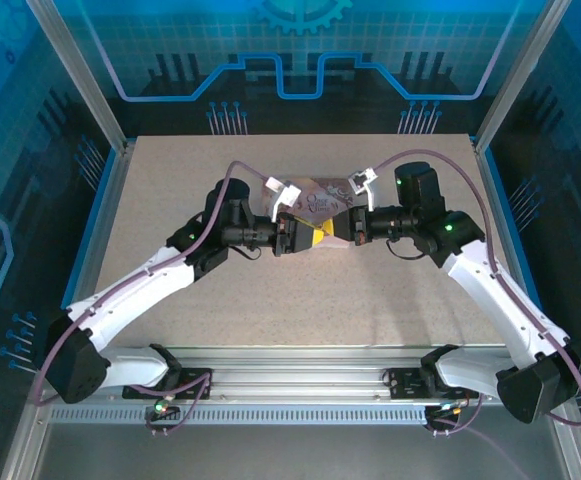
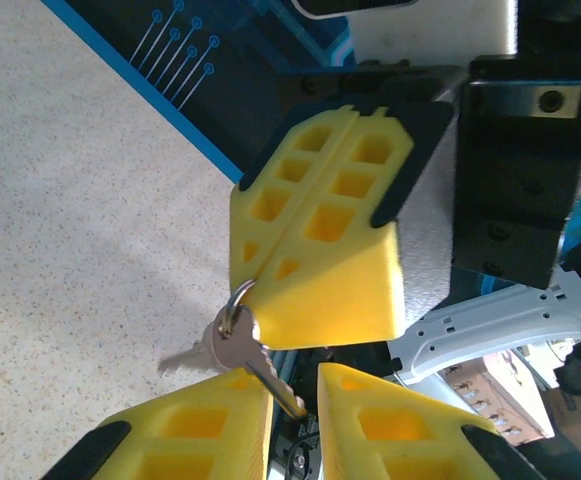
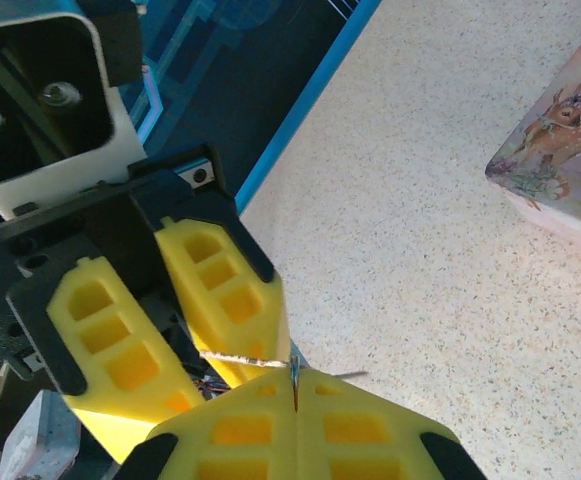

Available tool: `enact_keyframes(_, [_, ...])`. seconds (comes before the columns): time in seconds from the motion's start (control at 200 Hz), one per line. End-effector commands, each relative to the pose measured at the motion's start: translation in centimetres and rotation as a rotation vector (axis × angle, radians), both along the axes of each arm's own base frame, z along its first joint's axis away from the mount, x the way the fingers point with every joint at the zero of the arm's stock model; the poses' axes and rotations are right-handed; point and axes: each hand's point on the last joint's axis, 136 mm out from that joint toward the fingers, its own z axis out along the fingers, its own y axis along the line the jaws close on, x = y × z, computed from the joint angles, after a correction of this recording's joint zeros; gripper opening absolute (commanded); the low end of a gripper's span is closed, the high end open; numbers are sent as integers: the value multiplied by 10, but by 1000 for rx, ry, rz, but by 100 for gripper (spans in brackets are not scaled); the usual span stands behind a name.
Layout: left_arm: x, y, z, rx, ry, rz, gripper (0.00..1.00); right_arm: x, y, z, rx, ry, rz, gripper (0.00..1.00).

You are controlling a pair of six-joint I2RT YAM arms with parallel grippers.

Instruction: Unlock a padlock with a key

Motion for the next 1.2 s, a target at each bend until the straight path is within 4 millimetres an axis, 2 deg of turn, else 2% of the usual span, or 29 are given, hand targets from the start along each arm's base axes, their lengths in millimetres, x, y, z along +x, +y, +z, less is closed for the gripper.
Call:
enact_keyframes(0.0, [-5,4,10,4,-58,2,14,-5,-3,1,14,0,12,0])
enact_keyframes(0.05, [-5,4,10,6,-57,1,7,-6,-4,1,16,-2,13,0])
enact_keyframes(0.155, [-5,3,9,10,-50,-1,0,-8,-5,2,15,-7,11,0])
enact_keyframes(0.635, [-4,7,6,51,-45,20,0,-10,-10,-1,35,-14,0,0])
enact_keyframes(0.68, [-4,7,7,49,-46,17,11,-10,-11,0,34,-16,-3,0])
enact_keyframes(0.73, [-4,6,8,43,-43,19,32,-10,-11,-1,28,-14,-5,0])
enact_keyframes(0.901, [-4,1,14,-18,-46,-6,59,-13,-9,3,44,-9,14,0])
enact_keyframes(0.981, [-3,-4,15,-35,-36,-17,65,-14,-8,5,51,-9,21,0])
enact_keyframes(1.196, [-4,-17,19,-54,-32,-57,68,-18,-7,6,60,-10,34,0])
